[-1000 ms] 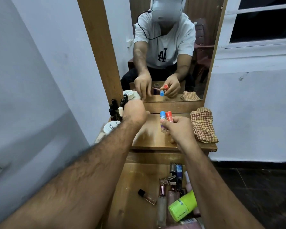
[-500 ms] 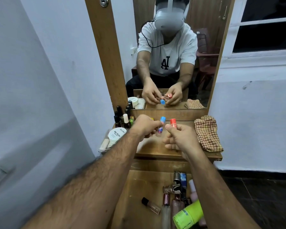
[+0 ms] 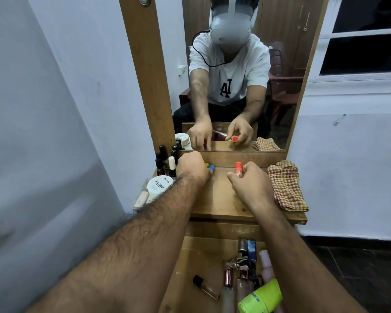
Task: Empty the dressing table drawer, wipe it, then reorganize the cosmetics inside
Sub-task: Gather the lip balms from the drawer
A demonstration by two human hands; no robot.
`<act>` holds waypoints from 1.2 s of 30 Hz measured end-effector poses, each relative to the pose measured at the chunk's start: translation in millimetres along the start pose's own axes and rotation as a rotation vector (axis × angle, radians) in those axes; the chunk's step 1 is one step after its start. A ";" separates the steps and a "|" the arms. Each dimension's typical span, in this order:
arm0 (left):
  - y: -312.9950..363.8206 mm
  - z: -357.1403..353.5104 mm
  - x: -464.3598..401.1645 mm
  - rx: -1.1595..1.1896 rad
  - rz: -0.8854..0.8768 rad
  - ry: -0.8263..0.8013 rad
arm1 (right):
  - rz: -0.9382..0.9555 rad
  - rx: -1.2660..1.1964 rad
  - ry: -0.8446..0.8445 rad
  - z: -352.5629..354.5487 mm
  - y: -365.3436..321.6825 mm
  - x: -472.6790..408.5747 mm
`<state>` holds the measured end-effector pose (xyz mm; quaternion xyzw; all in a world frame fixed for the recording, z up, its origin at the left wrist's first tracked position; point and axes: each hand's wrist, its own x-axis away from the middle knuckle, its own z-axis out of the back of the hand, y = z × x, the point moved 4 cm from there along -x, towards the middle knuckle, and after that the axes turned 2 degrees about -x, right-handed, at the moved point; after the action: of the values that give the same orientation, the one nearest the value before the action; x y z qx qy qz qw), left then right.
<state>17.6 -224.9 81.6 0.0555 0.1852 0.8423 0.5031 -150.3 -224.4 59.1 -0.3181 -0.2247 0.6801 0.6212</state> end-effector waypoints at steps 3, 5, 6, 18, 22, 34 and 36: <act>-3.6 3.9 -2.8 0.073 -0.022 0.033 | -0.010 0.061 -0.020 -10.9 -10.5 -17.6; -6.5 11.5 -1.4 0.111 -0.037 0.080 | -0.025 0.078 -0.056 -21.4 -18.3 -27.5; -9.0 15.3 -0.6 0.124 -0.046 0.106 | -0.035 0.088 -0.077 -26.0 -22.4 -30.0; -25.7 31.4 12.5 0.014 -0.108 -0.064 | -0.071 -0.026 -0.118 -51.0 -45.0 -32.1; -23.3 24.2 13.5 -0.112 -0.142 -0.130 | -0.047 -0.067 -0.075 -56.8 -49.3 -29.3; -19.3 24.6 19.0 -0.194 -0.205 -0.034 | 0.099 -0.005 -0.145 -54.4 -46.8 -11.7; -18.1 26.4 21.1 -0.208 -0.209 -0.020 | 0.111 -0.012 -0.078 -56.4 -46.1 -10.7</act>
<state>29.6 -192.2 97.4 -0.0080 0.0966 0.7994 0.5930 -77.5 -234.1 53.7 -0.3072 -0.2347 0.7241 0.5712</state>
